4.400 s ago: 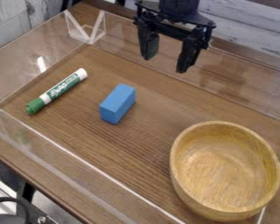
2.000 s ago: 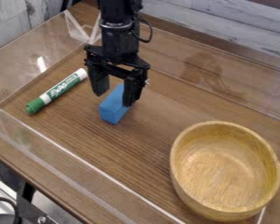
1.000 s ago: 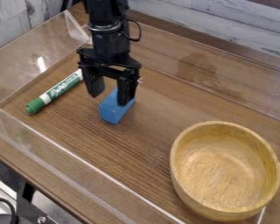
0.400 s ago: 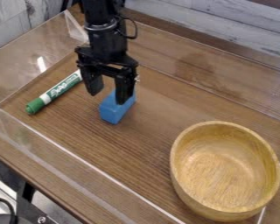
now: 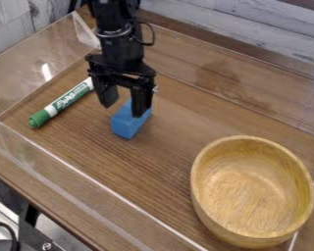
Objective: Put the blue block in the brown bowl
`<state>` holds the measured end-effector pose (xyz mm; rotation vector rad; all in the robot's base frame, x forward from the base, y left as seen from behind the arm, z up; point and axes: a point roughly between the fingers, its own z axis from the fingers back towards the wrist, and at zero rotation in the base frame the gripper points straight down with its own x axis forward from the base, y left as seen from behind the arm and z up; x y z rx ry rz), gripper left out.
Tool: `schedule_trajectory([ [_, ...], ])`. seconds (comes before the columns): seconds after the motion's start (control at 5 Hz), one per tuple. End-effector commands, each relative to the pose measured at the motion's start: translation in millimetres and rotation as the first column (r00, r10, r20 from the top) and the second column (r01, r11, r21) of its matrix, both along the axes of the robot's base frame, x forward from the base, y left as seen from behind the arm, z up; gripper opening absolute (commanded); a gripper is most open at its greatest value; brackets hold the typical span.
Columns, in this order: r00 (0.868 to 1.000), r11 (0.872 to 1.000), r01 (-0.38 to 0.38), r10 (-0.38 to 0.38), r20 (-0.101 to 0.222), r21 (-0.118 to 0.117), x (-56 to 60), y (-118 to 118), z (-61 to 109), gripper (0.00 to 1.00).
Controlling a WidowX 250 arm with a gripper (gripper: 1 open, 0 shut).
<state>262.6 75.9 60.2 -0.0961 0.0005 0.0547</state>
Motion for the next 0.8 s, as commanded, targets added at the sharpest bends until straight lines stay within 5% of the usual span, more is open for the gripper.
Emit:
schedule_trajectory([
  [0.0, 0.999, 1.000, -0.003, 0.003, 0.033, 0.006, 5.8, 1.5, 1.6, 1.00],
  [0.6, 0.999, 1.000, 0.002, -0.002, 0.044, 0.000, 8.8, 0.3, -15.1, 1.00],
])
